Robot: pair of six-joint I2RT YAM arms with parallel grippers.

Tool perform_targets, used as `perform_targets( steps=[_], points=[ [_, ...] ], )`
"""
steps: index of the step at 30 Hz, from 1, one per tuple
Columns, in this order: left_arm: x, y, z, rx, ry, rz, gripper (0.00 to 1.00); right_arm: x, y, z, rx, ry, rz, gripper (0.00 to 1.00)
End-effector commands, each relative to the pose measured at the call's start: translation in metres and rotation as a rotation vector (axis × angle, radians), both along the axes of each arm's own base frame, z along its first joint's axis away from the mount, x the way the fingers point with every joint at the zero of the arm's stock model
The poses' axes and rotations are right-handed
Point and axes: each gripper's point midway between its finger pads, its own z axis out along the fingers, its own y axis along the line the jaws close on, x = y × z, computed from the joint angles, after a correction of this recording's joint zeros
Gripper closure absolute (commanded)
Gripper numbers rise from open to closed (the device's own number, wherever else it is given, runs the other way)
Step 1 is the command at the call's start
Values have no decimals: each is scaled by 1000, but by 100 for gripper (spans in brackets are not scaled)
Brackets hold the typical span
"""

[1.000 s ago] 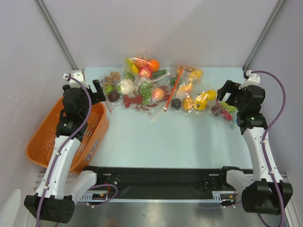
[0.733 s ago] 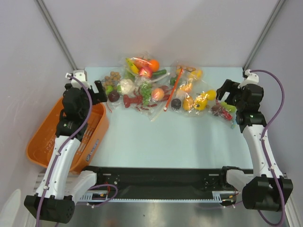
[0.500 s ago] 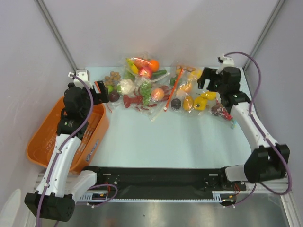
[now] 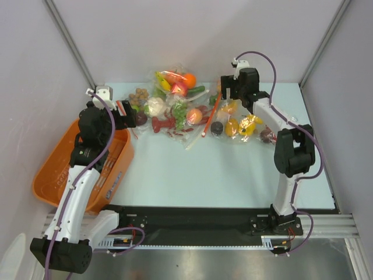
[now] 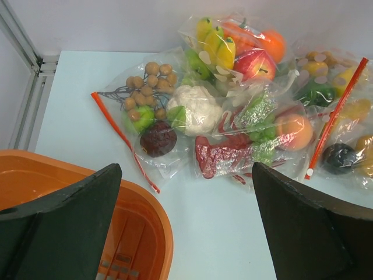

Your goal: Open the zip-top bag and remove the fake food

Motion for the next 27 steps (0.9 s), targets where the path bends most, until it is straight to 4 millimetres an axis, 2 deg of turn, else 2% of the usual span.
perform_targets(
  steps=[1,2,7,8,10,11,13,15,16,18,20,23,24,26,27],
  points=[
    [-1,-2,16,-5,-54,-18,0,34,2,38,-47,-162,88,0],
    [-1,-2,15,-6,-51,-18,0,38,2,43,-29,-176,138,0],
    [0,-3,13,0,-39,-25,0,47,0,29,50,-153,284,0],
    [0,-3,13,-1,-41,-27,0,46,5,22,77,-136,335,0],
    [0,-4,12,1,-35,-32,0,51,-2,22,97,-129,368,0],
    [0,-5,11,0,-32,-35,0,46,4,9,124,-80,426,0],
    [1,-6,10,3,-27,-41,0,47,6,12,144,-75,487,0],
    [1,-6,10,5,-28,-45,0,39,16,-6,177,-5,558,1],
    [2,-7,9,5,-26,-48,0,41,20,-1,161,-19,587,1],
    [2,-7,8,7,-24,-50,0,34,26,-18,162,45,619,2],
    [3,-7,7,8,-19,-51,0,28,34,-23,161,75,661,2],
    [3,-8,6,7,-14,-54,0,21,39,-36,158,123,678,7],
    [3,-8,6,7,-14,-54,0,20,39,-38,151,127,682,15],
    [4,-8,5,7,-13,-57,0,16,39,-40,153,141,688,24],
    [4,-9,4,8,-11,-62,0,15,39,-40,154,143,691,34]
  ],
)
